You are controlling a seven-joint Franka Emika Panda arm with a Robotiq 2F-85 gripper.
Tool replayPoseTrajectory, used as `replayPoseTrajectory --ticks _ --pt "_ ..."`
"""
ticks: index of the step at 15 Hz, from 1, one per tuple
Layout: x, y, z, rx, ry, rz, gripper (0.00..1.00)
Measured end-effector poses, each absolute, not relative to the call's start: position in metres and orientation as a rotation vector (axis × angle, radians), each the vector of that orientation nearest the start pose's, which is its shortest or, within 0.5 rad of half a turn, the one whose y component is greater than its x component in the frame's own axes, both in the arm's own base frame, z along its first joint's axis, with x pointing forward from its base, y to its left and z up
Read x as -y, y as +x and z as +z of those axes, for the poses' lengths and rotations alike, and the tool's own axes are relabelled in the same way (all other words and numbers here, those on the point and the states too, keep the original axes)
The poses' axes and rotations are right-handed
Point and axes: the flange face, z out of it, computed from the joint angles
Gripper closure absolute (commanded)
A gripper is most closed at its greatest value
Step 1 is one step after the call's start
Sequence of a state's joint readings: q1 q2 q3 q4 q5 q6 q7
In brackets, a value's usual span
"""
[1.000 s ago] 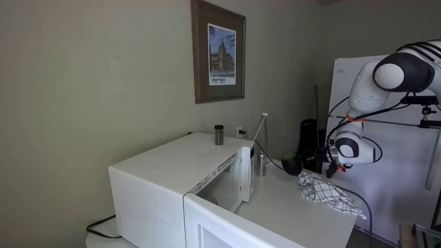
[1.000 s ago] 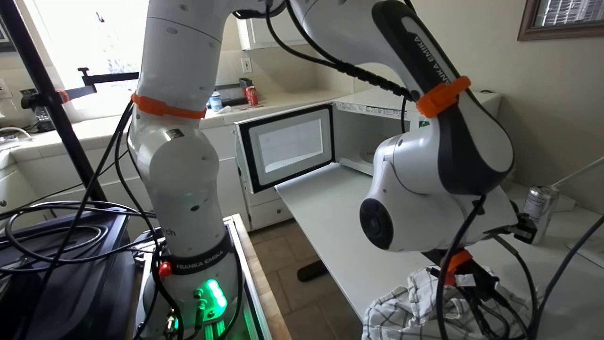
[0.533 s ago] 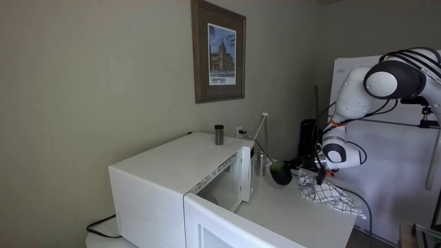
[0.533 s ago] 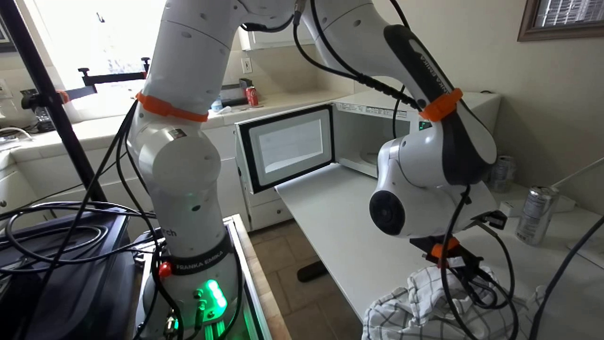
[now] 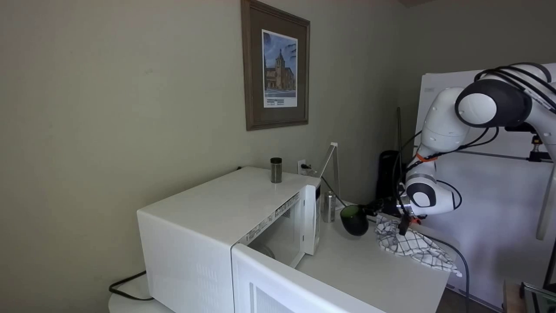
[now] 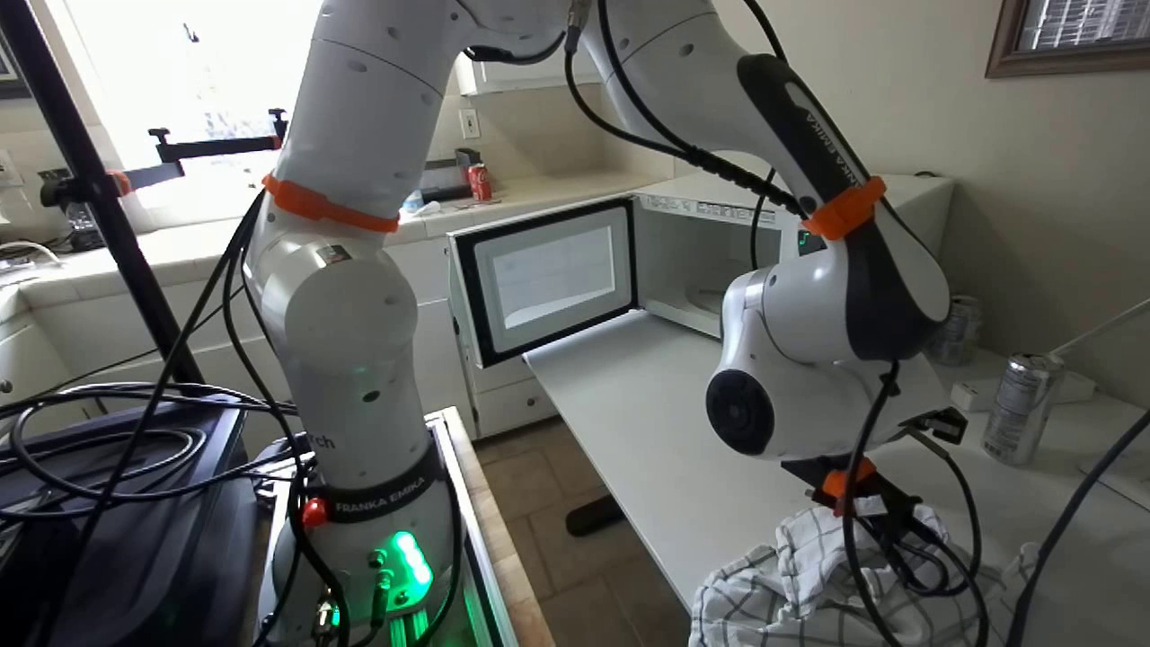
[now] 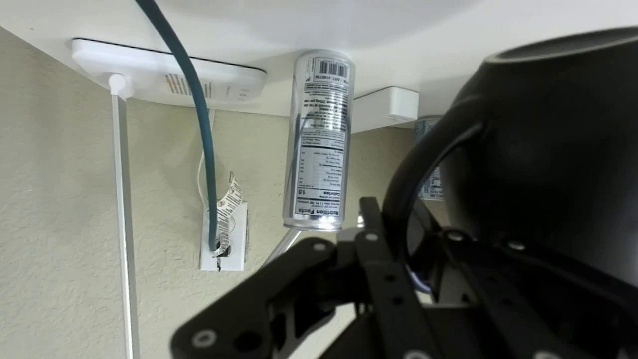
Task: Remove the black cup from the microwave and put it on the counter
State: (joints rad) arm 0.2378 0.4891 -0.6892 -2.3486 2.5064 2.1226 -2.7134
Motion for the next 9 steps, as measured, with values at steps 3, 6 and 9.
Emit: replayPoseTrajectory --ticks 3,6,9 --pt "0.211 0.472 0.157 0.243 -2.529 -1.815 0.96" --pt "0.210 0.486 0.147 0.277 -2.477 -1.840 0.96" --pt "0.204 0.498 0.131 0.298 -2.429 -1.844 0.96"
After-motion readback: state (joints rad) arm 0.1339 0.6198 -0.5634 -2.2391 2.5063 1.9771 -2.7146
